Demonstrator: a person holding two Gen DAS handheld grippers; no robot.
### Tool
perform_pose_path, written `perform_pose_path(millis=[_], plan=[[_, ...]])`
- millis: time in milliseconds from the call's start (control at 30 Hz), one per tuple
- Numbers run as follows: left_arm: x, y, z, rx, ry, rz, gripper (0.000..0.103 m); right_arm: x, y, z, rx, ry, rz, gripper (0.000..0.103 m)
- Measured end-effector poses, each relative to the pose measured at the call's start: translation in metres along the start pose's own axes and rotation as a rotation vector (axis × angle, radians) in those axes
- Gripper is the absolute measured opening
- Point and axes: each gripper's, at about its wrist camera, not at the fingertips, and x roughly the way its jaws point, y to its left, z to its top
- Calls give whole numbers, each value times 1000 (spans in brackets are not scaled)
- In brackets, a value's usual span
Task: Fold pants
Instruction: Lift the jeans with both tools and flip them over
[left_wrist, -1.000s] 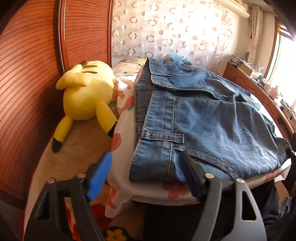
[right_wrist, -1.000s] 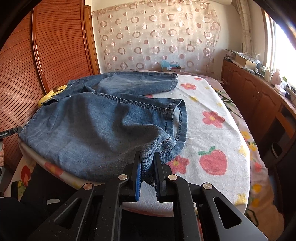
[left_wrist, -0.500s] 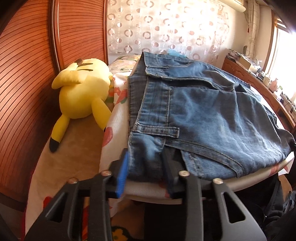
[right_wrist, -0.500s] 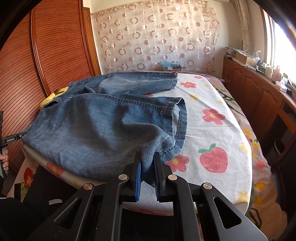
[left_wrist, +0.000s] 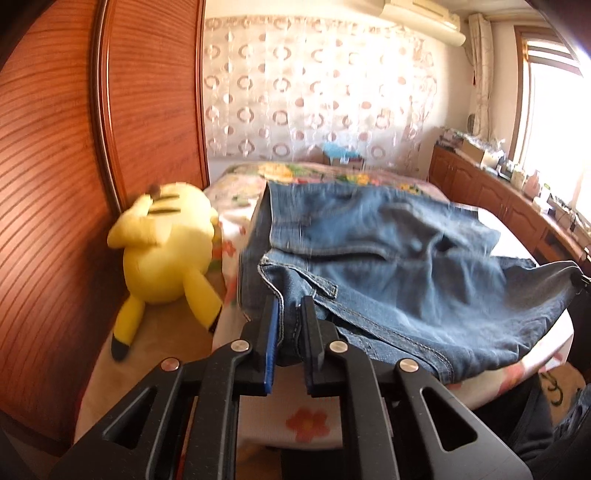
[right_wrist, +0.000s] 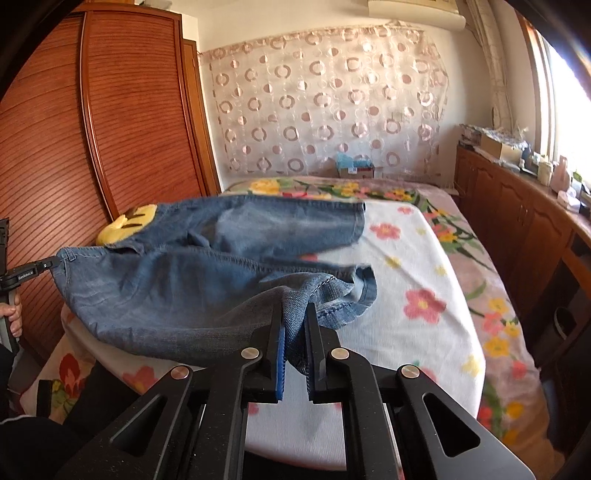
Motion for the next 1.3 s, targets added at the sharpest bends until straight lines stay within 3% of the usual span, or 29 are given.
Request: perform_pose_path(millis=[400,767,1300], plan=[[23,-12,72,28,-96,4,13,8,-2,55,-65,-99,-12,8],[71,-21,130,72,-121,36,12,71,-28,87,-17,-71,-1,7],[129,-25,196,86,-154,86,12,97,-39,116,-6,-77,21,7]])
